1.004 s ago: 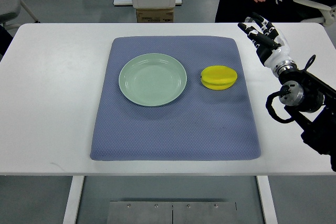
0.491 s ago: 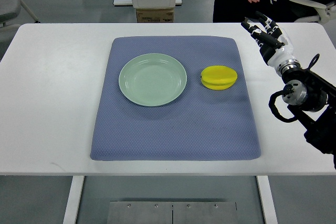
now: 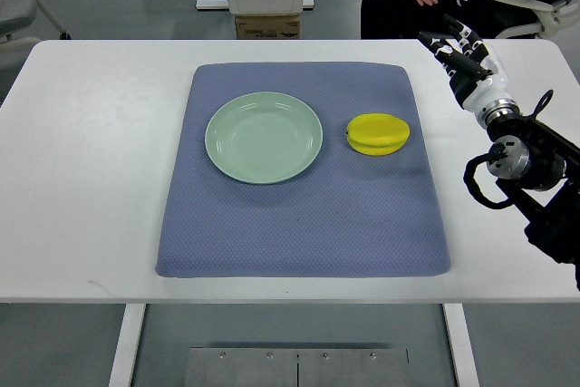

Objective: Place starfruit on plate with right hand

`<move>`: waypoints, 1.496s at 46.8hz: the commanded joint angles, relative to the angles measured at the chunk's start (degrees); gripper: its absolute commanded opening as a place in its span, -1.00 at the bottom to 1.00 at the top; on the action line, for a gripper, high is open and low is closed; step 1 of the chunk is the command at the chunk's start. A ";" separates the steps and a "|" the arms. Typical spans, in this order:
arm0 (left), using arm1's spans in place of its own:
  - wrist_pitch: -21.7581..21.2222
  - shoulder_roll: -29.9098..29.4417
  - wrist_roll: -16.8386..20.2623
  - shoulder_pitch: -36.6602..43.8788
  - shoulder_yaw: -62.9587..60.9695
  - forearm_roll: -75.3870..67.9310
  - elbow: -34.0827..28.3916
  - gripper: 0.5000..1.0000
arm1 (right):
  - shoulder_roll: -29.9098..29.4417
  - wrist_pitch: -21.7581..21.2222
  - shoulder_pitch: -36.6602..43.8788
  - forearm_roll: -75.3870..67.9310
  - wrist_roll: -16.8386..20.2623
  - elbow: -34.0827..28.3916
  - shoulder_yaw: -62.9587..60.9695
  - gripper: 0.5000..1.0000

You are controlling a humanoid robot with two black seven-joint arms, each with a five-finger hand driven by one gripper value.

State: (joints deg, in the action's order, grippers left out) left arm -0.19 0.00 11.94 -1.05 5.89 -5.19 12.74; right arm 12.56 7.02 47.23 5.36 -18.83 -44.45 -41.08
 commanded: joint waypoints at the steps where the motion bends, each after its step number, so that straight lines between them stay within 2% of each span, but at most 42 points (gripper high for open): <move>1: 0.01 0.00 0.01 0.00 0.00 0.01 0.00 1.00 | 0.00 0.01 -0.04 0.00 -2.34 0.24 -0.05 1.00; 10: 0.01 0.00 0.01 0.00 0.00 0.01 0.00 1.00 | -0.70 0.01 -3.46 -0.09 -7.18 0.77 0.04 1.00; 20: 0.01 0.00 0.01 0.00 0.00 0.01 0.00 1.00 | -1.14 0.01 0.40 -0.09 -8.41 4.46 0.03 1.00; 30: 0.01 0.00 0.01 0.00 0.00 0.01 0.00 1.00 | -3.69 0.01 0.49 -0.09 -8.15 12.98 0.03 1.00; 33: 0.01 0.00 0.01 0.00 0.00 0.01 0.00 1.00 | -3.78 0.01 0.58 -0.09 -8.15 13.52 0.12 1.00; 37: 0.01 0.00 0.01 0.00 -0.09 0.01 0.00 1.00 | -3.95 -0.34 0.84 0.00 -8.32 12.73 0.56 1.00; 42: 0.01 0.00 0.01 0.00 0.00 0.01 0.00 1.00 | -3.78 -2.98 0.58 0.53 -8.76 10.27 1.09 1.00; 48: 0.01 0.00 0.01 0.00 0.00 0.01 0.00 1.00 | -2.55 -3.07 0.84 0.97 -9.99 5.79 5.03 1.00; 61: 0.01 0.00 0.01 0.00 0.00 0.01 0.00 1.00 | 6.33 -3.07 0.67 9.40 -10.08 -7.13 15.58 1.00; 70: 0.01 0.00 0.01 0.00 -0.09 0.01 0.00 1.00 | 11.07 -2.28 2.33 17.22 -9.99 -10.74 21.82 1.00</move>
State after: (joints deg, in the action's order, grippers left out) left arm -0.17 0.00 11.95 -1.07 5.87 -5.18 12.75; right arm 22.53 4.35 48.82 20.31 -28.90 -54.60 -20.82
